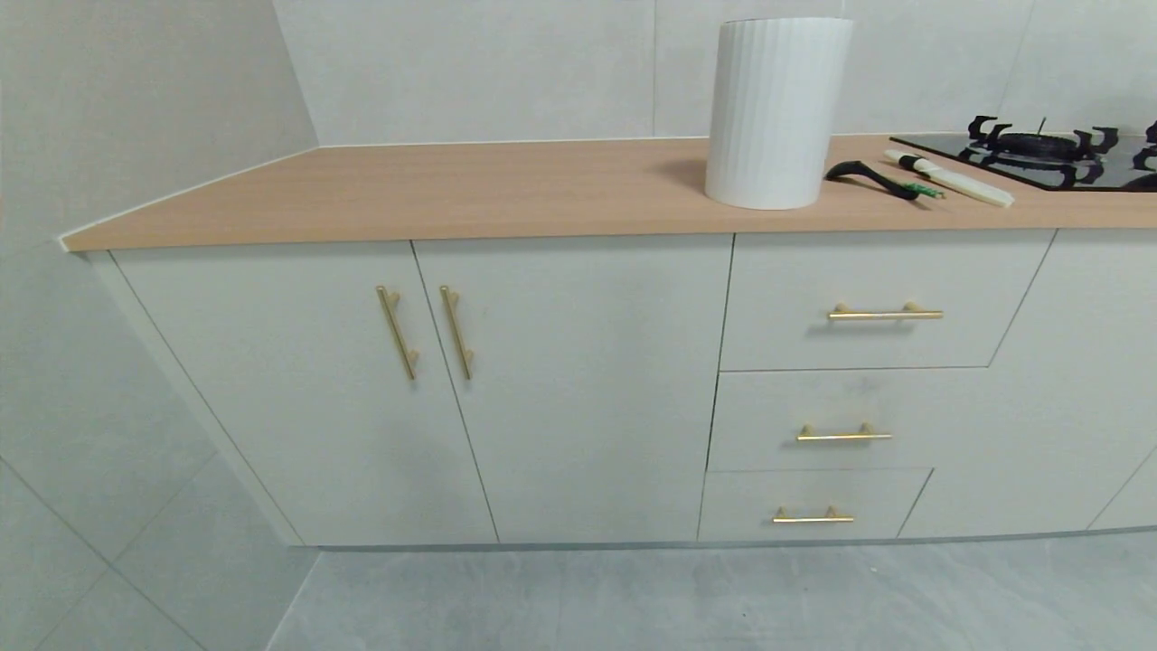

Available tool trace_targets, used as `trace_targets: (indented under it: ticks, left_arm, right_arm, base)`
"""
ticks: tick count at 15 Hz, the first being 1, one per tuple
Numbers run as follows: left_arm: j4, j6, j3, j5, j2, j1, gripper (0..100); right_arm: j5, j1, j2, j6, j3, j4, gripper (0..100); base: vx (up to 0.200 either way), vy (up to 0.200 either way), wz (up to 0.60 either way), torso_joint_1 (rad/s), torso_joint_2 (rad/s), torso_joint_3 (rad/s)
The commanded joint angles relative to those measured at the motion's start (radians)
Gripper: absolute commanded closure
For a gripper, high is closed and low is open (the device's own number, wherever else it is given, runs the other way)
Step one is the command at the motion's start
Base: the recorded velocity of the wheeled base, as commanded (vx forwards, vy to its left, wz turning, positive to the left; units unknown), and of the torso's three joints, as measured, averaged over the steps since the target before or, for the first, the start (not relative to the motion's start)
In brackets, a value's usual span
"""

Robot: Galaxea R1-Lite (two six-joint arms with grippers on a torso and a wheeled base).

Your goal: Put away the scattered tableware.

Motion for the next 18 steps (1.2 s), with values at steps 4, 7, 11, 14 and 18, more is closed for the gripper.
trace_targets:
  ticks: [4,7,11,14,18]
  left_arm:
    - [0.000,-0.001,0.000,0.001,0.000,0.001,0]
    - [0.000,-0.001,0.000,0.001,0.000,0.001,0]
    - [0.000,-0.001,0.000,0.001,0.000,0.001,0]
    - [0.000,-0.001,0.000,0.001,0.000,-0.001,0]
    - [0.000,-0.001,0.000,0.001,0.000,0.001,0]
  right_arm:
    - [0.000,0.000,0.001,0.002,0.000,0.000,0]
    - [0.000,0.000,0.001,0.004,0.000,0.000,0]
    - [-0.001,0.000,0.001,0.004,0.000,0.000,0]
    - [0.000,0.000,0.001,0.004,0.000,0.000,0]
    - [-0.001,0.001,0.001,0.004,0.000,0.000,0]
  base:
    - [0.000,-0.200,0.00,0.002,0.00,0.000]
    - [0.000,-0.067,0.00,0.001,0.00,-0.001]
    - [0.000,0.000,0.00,0.000,0.00,0.000]
    - [0.133,0.000,0.00,0.002,0.00,0.002]
    - [0.100,0.000,0.00,-0.001,0.00,0.000]
